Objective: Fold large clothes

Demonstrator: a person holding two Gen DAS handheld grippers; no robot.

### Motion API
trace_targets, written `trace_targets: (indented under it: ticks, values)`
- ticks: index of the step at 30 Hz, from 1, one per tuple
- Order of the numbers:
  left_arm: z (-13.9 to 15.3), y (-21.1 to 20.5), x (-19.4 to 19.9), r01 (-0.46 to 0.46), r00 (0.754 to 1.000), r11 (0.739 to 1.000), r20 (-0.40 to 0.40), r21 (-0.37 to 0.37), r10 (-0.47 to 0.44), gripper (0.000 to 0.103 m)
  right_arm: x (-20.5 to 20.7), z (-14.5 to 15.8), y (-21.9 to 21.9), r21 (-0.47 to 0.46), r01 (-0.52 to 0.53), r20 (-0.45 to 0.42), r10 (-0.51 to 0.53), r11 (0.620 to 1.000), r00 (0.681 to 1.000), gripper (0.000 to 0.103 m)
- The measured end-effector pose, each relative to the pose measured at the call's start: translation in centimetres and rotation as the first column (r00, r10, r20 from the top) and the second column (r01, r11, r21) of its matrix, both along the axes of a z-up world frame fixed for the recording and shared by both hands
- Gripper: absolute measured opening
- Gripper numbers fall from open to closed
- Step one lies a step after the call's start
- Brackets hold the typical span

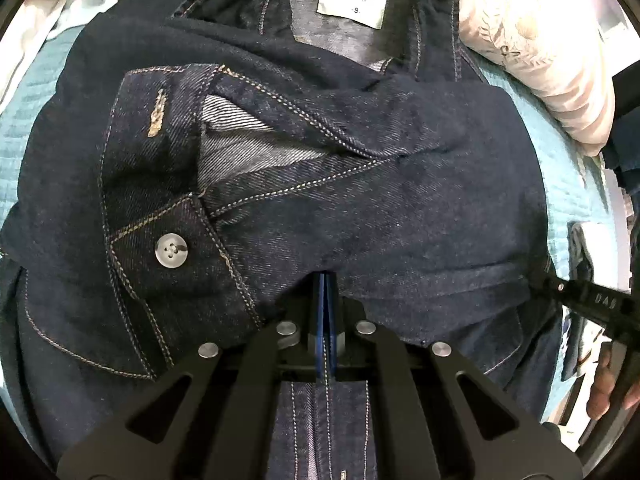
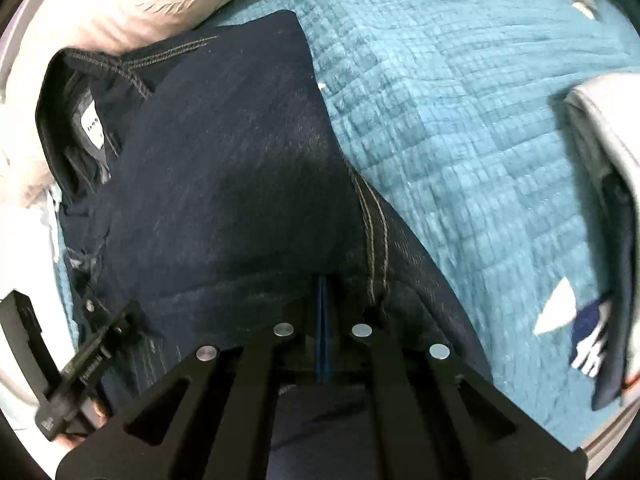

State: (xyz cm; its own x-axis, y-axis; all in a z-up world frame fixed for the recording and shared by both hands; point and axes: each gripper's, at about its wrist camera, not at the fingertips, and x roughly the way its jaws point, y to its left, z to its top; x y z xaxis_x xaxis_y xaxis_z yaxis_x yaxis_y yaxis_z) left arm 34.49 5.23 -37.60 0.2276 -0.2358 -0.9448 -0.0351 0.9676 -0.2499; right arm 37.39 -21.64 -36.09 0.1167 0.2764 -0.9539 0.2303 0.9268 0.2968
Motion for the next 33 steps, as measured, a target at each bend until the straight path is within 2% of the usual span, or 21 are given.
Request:
trace_targets:
  ticks: [4,7,9,10,11,12,14,17,20,23,25,27,29,30,33]
  values:
    - [-0.1,0.5,0.1,-0.002,1.000,1.000,-0.003,-0.016,0.002,0.004,-0.5,-2.6,-0.2,0.046,0.043,0.017,-0.044,0.998,0.999,0.000]
    - [-0.2,1.2,0.0,-0.014,1.000,0.999,-0.009,-0.032,0.014,0.004,0.0,-2.4,-0.9,0.066,0.055,-0.024,-0.053,0.996,0.998,0.000]
    - [-0.1,1.8,0.1,-0.048,0.998,0.997,-0.034,-0.057,0.046,0.004,0.6,-1.2,-2.1,0.057,0.060,-0.043,-0.058,0.997,0.997,0.000]
    - [0.0,2.4,0.2,-0.078,0.996,0.993,-0.047,-0.089,0.074,0.004,0.9,-0.1,-2.0,0.047,0.051,-0.035,-0.050,0.998,0.998,0.006]
    - [0.0,3.6,0.2,-0.129,0.990,0.978,-0.080,-0.163,0.117,0.004,1.2,1.2,-1.7,0.060,0.040,-0.006,-0.040,0.997,0.999,0.006]
    - [0.1,4.2,0.1,-0.152,0.986,0.968,-0.101,-0.199,0.134,0.004,1.6,2.2,-1.3,0.084,0.034,0.018,-0.036,0.996,0.999,0.006]
    - [0.9,5.1,0.0,-0.168,0.984,0.958,-0.099,-0.231,0.149,0.004,2.2,4.6,-0.2,0.150,0.017,0.070,-0.028,0.989,0.997,0.006]
    - [3.1,5.2,0.4,-0.117,0.993,0.970,-0.038,-0.215,0.111,0.002,3.6,6.5,1.9,0.156,-0.051,0.140,0.029,0.986,0.990,0.006]
    - [4.6,5.0,1.8,-0.092,0.996,0.968,-0.002,-0.232,0.094,0.001,5.4,7.0,4.7,0.173,-0.099,0.149,0.073,0.980,0.986,0.006]
    - [5.2,4.4,4.0,-0.074,0.996,0.986,0.031,-0.152,0.080,0.001,5.6,7.3,7.7,0.155,-0.155,0.165,0.130,0.976,0.978,0.006]
    - [4.6,4.0,4.8,-0.075,0.997,0.989,0.024,-0.129,0.079,0.001,6.1,6.5,8.9,0.162,-0.175,0.161,0.149,0.971,0.976,0.007]
    - [2.7,4.0,6.2,-0.087,0.996,0.991,-0.007,-0.102,0.087,0.001,6.9,4.8,9.8,0.160,-0.177,0.149,0.154,0.971,0.977,0.007]
    - [1.7,4.1,6.7,-0.102,0.995,0.989,0.009,-0.103,0.104,0.002,7.9,1.3,11.6,0.072,-0.179,0.081,0.173,0.981,0.982,0.000]
    - [1.2,4.2,6.8,-0.107,0.994,0.988,0.012,-0.112,0.109,0.002,8.2,-0.6,12.0,0.055,-0.166,0.061,0.163,0.985,0.985,0.000]
    - [1.1,4.8,6.4,-0.096,0.994,0.986,0.037,-0.137,0.102,0.002,8.7,-1.0,11.3,0.101,-0.129,0.045,0.125,0.986,0.991,0.000]
